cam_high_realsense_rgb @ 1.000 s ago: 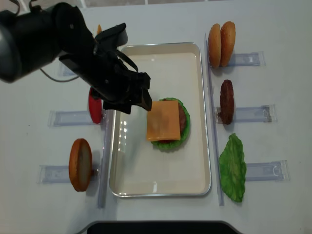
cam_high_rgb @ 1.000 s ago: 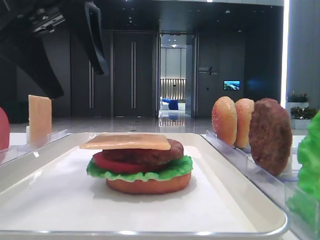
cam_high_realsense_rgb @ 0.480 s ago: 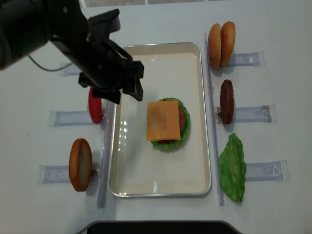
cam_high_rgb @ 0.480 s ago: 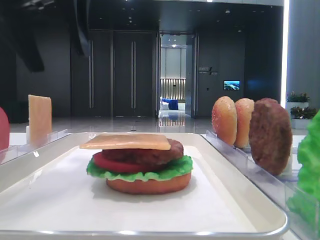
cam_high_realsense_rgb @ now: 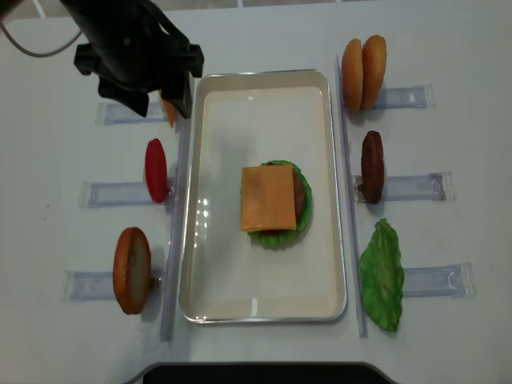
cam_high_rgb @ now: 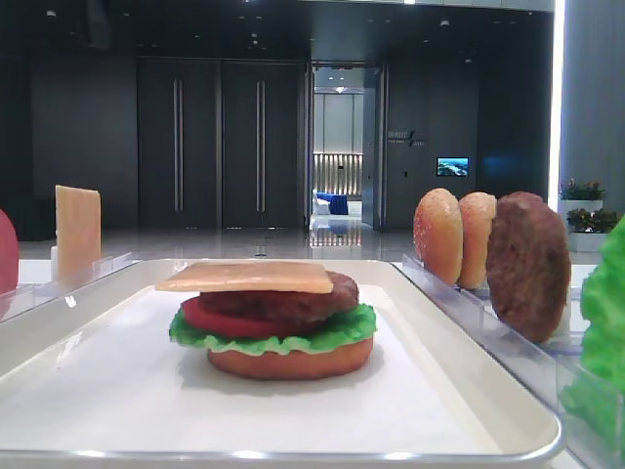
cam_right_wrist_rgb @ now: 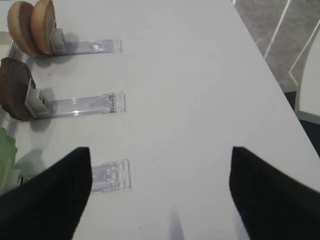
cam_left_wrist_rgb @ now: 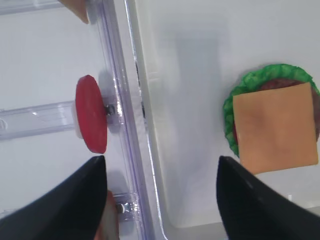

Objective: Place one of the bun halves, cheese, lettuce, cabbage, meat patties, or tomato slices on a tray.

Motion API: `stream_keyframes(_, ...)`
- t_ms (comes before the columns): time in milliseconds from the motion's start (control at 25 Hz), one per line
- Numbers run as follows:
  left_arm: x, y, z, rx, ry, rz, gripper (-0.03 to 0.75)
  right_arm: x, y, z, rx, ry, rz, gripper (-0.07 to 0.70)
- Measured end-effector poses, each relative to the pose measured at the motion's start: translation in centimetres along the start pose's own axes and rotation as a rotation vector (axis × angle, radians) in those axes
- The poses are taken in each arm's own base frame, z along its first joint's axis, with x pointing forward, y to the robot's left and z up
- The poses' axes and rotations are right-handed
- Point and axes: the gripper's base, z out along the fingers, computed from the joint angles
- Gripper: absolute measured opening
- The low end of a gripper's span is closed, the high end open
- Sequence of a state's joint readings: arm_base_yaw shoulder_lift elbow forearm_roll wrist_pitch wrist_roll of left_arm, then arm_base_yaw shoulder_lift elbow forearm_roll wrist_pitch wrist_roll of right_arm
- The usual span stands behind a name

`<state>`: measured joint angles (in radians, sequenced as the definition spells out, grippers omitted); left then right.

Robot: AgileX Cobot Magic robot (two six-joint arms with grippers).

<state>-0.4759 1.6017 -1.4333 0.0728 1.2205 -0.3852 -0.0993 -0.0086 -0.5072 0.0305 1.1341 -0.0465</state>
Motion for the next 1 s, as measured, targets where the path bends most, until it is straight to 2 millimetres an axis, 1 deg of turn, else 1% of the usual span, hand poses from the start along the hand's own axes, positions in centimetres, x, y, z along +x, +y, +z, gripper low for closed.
stream_keyframes(80, -0.2, 0.6, 0.0, -0.016, -0.005, 0.009, 0.521, 0.0, 0.0, 0.0, 0.000, 0.000, 0.000, 0.539)
stream_keyframes(120, -0.4, 1.4, 0.1, -0.023, -0.004, -0.002, 0.521, 0.0, 0.0, 0.0, 0.000, 0.000, 0.000, 0.539)
stream_keyframes(200, -1.1, 3.7, 0.2, -0.045, -0.006, -0.037, 0.521, 0.0, 0.0, 0.0, 0.000, 0.000, 0.000, 0.539)
stream_keyframes(320, -1.8, 8.7, 0.2, -0.091, -0.006, -0.126, 0.521, 0.0, 0.0, 0.0, 0.000, 0.000, 0.000, 0.539)
stream_keyframes(440, -1.9, 12.8, 0.1, -0.139, -0.005, -0.185, 0.521, 0.0, 0.0, 0.0, 0.000, 0.000, 0.000, 0.539)
stream_keyframes(520, -1.8, 14.1, 0.0, -0.153, -0.002, -0.194, 0.521, 0.0, 0.0, 0.0, 0.000, 0.000, 0.000, 0.539)
stream_keyframes(560, -1.8, 14.4, 0.0, -0.155, -0.001, -0.187, 0.521, 0.0, 0.0, 0.0, 0.000, 0.000, 0.000, 0.539)
stream_keyframes(680, -1.1, 14.4, -0.6, -0.149, -0.008, -0.177, 0.521, 0.0, 0.0, 0.0, 0.000, 0.000, 0.000, 0.539)
stream_keyframes(760, 0.7, 14.1, -1.2, -0.137, -0.006, -0.177, 0.521, 0.0, 0.0, 0.0, 0.000, 0.000, 0.000, 0.539)
stream_keyframes(800, 2.1, 13.9, -1.3, -0.132, 0.008, -0.174, 0.521, 0.0, 0.0, 0.0, 0.000, 0.000, 0.000, 0.539)
stream_keyframes(840, 3.6, 13.8, -1.8, -0.131, 0.006, -0.166, 0.521, 0.0, 0.0, 0.0, 0.000, 0.000, 0.000, 0.539)
stream_keyframes(1000, 11.2, 13.3, -2.0, -0.139, 0.033, -0.155, 0.519, 0.0, 0.0, 0.0, 0.000, 0.000, 0.000, 0.539)
